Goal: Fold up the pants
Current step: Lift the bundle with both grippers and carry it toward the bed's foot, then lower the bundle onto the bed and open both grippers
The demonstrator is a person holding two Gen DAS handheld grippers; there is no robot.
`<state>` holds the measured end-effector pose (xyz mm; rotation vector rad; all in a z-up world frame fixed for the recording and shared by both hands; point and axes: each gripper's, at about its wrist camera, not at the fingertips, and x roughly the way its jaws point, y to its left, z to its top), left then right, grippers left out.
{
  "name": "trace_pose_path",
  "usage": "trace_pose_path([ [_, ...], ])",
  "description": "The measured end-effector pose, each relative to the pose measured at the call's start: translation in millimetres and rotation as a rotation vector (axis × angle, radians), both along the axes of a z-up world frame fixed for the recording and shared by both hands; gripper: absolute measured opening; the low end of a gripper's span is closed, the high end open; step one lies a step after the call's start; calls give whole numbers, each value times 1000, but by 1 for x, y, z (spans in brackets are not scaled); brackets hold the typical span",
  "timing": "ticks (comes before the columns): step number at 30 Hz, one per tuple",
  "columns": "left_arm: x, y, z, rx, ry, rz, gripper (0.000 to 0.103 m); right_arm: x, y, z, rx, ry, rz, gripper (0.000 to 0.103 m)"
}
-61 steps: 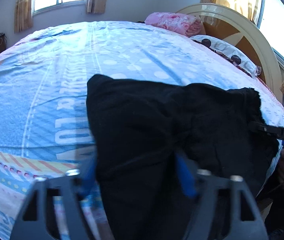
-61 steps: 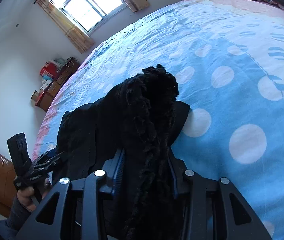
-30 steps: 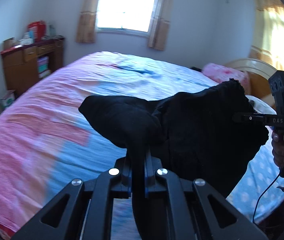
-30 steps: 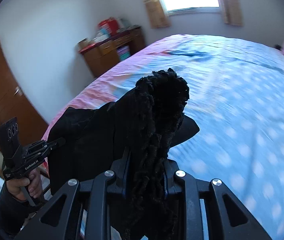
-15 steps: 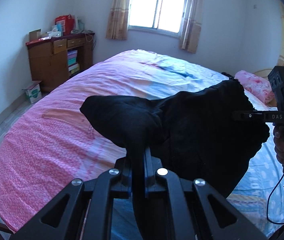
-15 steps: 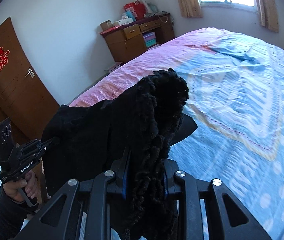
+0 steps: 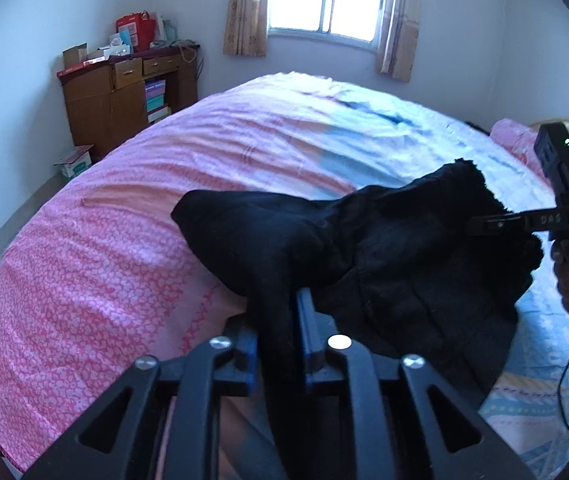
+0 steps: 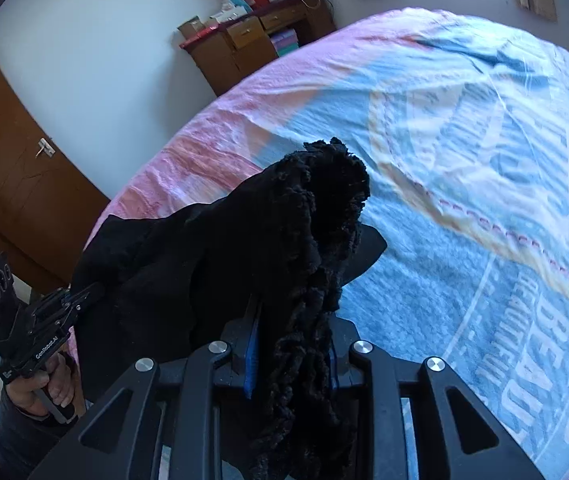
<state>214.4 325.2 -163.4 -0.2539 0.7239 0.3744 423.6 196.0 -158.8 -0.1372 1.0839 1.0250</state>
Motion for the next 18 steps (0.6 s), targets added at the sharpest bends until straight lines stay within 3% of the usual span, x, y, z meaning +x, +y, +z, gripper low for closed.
trace_pose_path([
  [2, 2, 3, -7, 2, 17, 10, 37, 6, 1, -9, -14, 21, -11, 32],
  [6, 2, 2, -15, 14, 30, 28, 50, 16, 1, -21, -31, 42, -38, 40],
  [8, 3, 6, -19, 4, 31, 38, 56, 19, -2, -25, -48, 31, -62, 58],
  [9, 3, 8, -20, -2, 29, 44, 58, 21, -5, -28, -52, 36, -72, 61],
  [13, 2, 14, -24, 9, 30, 94, 86, 24, -7, -28, -45, 53, -82, 62],
  [16, -9, 18, -17, -25, 18, 119, 87, 22, -13, -21, -35, 36, -113, 63],
  [18, -23, 12, -3, 5, 0, 142, 87, 20, -28, -11, -7, 4, -155, 65],
])
